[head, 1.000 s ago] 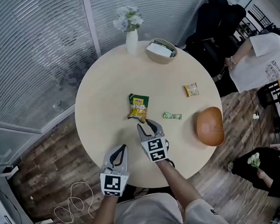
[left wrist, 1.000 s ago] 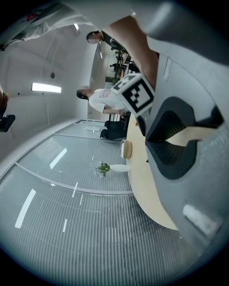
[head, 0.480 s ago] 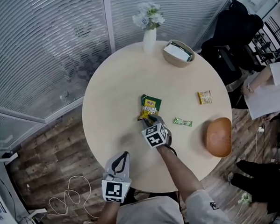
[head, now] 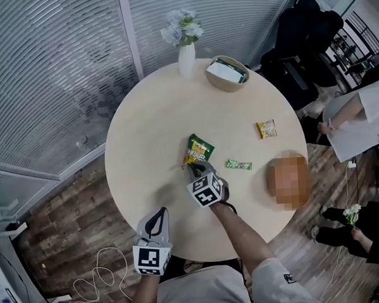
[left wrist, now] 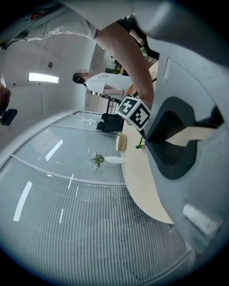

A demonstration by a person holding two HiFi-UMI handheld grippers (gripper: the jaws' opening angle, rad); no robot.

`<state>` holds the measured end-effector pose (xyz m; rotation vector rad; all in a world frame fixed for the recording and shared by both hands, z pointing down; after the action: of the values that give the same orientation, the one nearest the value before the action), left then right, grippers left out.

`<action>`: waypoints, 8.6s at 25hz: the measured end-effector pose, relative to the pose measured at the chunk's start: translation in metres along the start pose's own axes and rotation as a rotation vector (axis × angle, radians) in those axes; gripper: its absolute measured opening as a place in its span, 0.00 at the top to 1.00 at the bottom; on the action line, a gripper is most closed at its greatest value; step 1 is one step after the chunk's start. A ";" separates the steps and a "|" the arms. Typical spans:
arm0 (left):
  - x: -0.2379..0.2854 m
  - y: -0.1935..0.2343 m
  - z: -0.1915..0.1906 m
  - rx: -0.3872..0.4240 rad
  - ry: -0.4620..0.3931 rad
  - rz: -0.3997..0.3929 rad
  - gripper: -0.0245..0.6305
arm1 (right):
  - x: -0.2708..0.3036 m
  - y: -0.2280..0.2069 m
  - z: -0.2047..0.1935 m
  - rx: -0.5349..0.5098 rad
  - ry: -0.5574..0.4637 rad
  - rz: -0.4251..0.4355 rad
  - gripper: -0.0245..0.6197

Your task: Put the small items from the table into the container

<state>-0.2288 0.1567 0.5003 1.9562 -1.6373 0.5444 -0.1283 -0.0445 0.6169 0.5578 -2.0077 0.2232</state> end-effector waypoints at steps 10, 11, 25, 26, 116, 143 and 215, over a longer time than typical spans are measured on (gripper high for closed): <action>0.022 -0.033 0.029 0.072 -0.025 -0.114 0.97 | -0.076 -0.033 -0.011 0.017 -0.100 -0.117 0.95; 0.025 -0.039 0.034 0.083 -0.030 -0.129 0.97 | -0.085 -0.041 -0.016 0.031 -0.102 -0.135 0.95; 0.079 -0.157 0.087 0.250 -0.055 -0.397 0.97 | -0.213 -0.161 -0.191 0.351 0.021 -0.431 0.95; 0.081 -0.163 0.087 0.255 -0.049 -0.408 0.97 | -0.215 -0.165 -0.204 0.370 0.038 -0.435 0.95; 0.119 -0.080 0.020 0.045 0.151 -0.182 0.97 | -0.023 -0.136 -0.139 0.743 0.038 -0.243 0.28; 0.110 -0.121 0.037 0.158 0.106 -0.283 0.97 | -0.120 -0.125 -0.143 0.752 -0.169 -0.276 0.55; 0.124 -0.107 0.068 0.170 0.027 -0.309 0.97 | -0.159 -0.113 -0.115 0.816 -0.423 -0.367 0.96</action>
<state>-0.1023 0.0319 0.5084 2.2610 -1.2721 0.5994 0.0787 -0.0531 0.5252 1.5773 -2.1134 0.7604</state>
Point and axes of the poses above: the fingertips, and each gripper's own axes: x forward along the fingers, y to its left, z out of its top, the point moved 8 cm from there along -x, backward along the fingers, and after that the axes turned 14 degrees about y, right-handed, at the moved point
